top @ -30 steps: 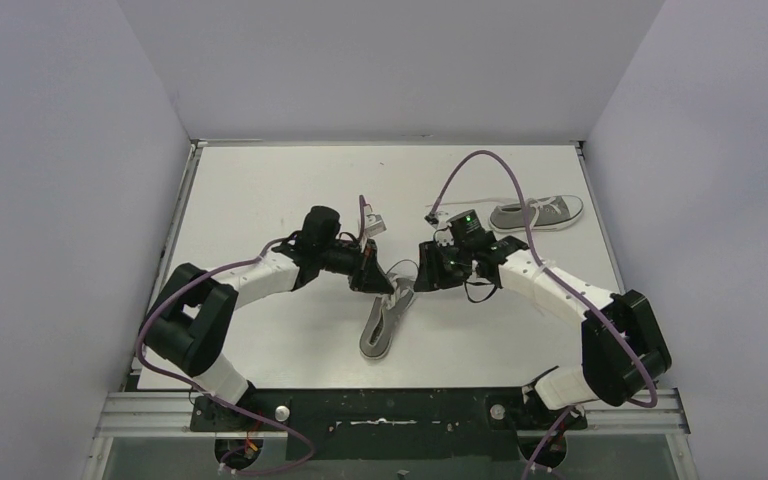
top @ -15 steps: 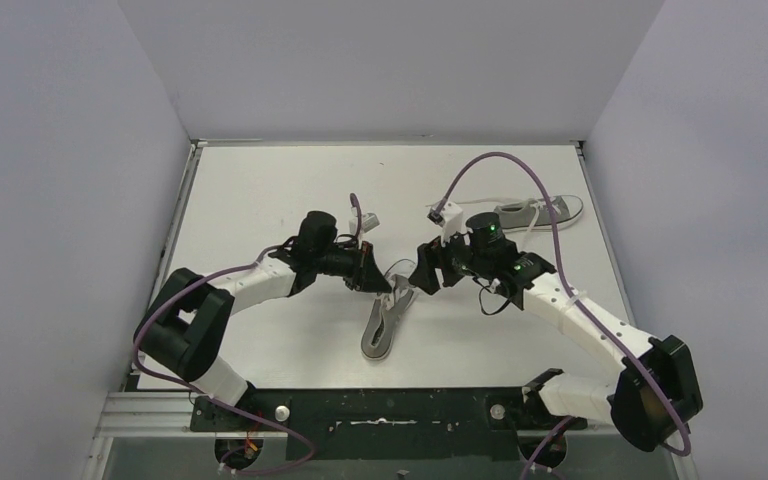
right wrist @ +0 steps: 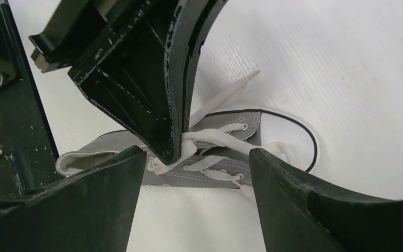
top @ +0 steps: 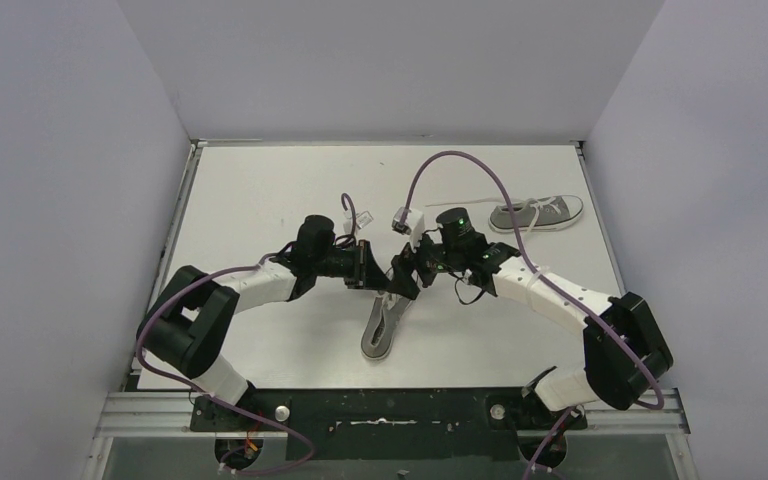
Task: Tie the shoes
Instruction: Cross the shoelace with the shoelace.
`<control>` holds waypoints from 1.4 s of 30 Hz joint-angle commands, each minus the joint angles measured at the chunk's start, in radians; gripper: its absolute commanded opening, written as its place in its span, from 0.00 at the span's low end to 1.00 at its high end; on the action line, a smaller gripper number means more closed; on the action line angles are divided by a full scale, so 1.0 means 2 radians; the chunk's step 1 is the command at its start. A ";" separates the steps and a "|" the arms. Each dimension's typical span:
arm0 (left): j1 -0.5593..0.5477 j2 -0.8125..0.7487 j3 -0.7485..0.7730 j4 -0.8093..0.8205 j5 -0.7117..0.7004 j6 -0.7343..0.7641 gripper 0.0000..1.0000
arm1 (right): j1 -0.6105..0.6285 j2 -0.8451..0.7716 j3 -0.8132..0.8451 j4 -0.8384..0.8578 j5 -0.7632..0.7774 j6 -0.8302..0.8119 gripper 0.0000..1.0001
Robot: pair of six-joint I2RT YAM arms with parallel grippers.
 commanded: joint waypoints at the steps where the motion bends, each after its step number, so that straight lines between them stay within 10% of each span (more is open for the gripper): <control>1: 0.008 -0.002 0.015 0.017 0.023 0.006 0.00 | 0.006 0.001 0.030 0.022 -0.027 -0.058 0.75; 19: 0.007 -0.038 -0.018 0.016 -0.015 -0.040 0.00 | 0.067 -0.024 -0.117 0.253 0.114 0.233 0.46; 27: 0.007 -0.052 -0.030 0.009 -0.011 -0.026 0.00 | 0.064 -0.051 -0.130 0.195 0.138 0.210 0.00; 42: 0.009 -0.042 0.004 -0.063 0.018 0.032 0.00 | 0.054 -0.142 -0.160 0.101 0.201 0.142 0.00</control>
